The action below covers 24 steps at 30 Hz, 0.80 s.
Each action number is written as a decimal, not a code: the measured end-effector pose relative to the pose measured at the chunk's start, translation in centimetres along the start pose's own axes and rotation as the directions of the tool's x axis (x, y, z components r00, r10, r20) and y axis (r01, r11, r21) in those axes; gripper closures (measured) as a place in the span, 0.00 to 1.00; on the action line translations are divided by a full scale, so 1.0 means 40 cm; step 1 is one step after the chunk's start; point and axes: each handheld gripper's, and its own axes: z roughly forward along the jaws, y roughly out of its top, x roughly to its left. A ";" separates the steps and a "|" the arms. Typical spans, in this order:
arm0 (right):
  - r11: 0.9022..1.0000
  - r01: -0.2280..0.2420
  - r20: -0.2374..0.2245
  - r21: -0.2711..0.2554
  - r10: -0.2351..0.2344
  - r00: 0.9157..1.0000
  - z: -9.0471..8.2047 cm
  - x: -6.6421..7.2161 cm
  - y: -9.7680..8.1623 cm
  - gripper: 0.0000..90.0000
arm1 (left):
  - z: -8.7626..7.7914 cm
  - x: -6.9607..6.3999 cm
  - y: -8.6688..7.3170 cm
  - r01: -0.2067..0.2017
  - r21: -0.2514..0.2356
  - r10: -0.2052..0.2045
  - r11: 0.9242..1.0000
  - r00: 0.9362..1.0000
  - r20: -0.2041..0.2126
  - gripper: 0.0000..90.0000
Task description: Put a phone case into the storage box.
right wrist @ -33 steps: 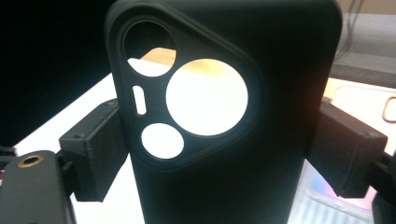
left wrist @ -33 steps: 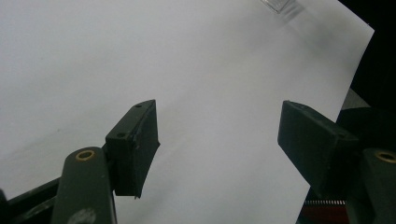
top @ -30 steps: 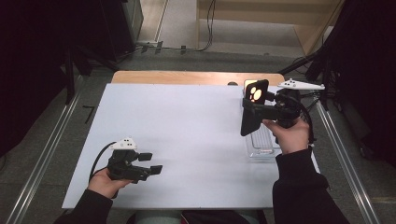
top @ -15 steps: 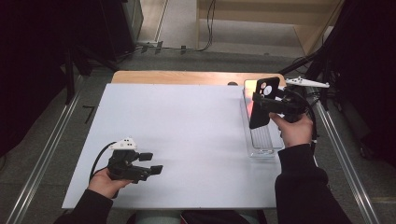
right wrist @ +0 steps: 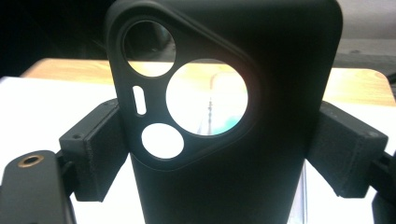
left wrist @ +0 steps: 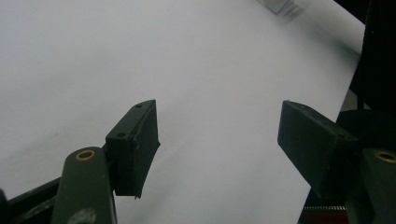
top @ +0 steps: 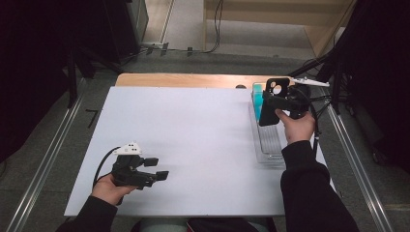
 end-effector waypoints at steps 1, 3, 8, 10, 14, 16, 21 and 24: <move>1.000 -0.004 0.005 0.006 0.003 1.000 0.011 -0.002 -0.002 0.13 | -0.001 0.000 0.001 -0.002 -0.004 0.002 1.000 1.000 0.002 0.33; 1.000 -0.006 0.028 0.013 0.006 1.000 0.030 -0.004 -0.006 0.13 | -0.003 0.000 0.001 0.003 -0.020 -0.003 1.000 1.000 0.009 0.33; 1.000 -0.009 0.067 0.019 0.007 0.998 0.069 -0.007 -0.012 0.13 | -0.006 0.001 0.002 0.006 -0.029 -0.006 1.000 1.000 0.020 0.33; 1.000 -0.011 0.076 0.023 0.009 0.997 0.084 -0.009 -0.016 0.13 | -0.007 0.001 0.001 0.006 -0.027 -0.005 1.000 1.000 0.022 0.33; 0.999 -0.038 0.087 0.028 0.036 0.996 0.113 -0.018 -0.024 0.13 | -0.006 0.003 0.001 0.011 -0.022 -0.010 1.000 0.999 0.032 0.33; 0.999 -0.045 0.094 0.020 0.043 0.995 0.128 -0.023 -0.026 0.13 | -0.005 0.005 0.000 0.014 -0.018 -0.013 1.000 0.999 0.044 0.33; 0.998 -0.061 0.106 0.033 0.057 0.993 0.166 -0.032 -0.029 0.13 | 0.001 0.007 -0.002 0.015 0.000 -0.015 1.000 0.999 0.043 0.33; 0.997 -0.069 0.122 0.032 0.065 0.990 0.181 -0.035 -0.024 0.13 | 0.004 0.007 -0.001 0.010 0.009 -0.011 1.000 0.999 0.045 0.33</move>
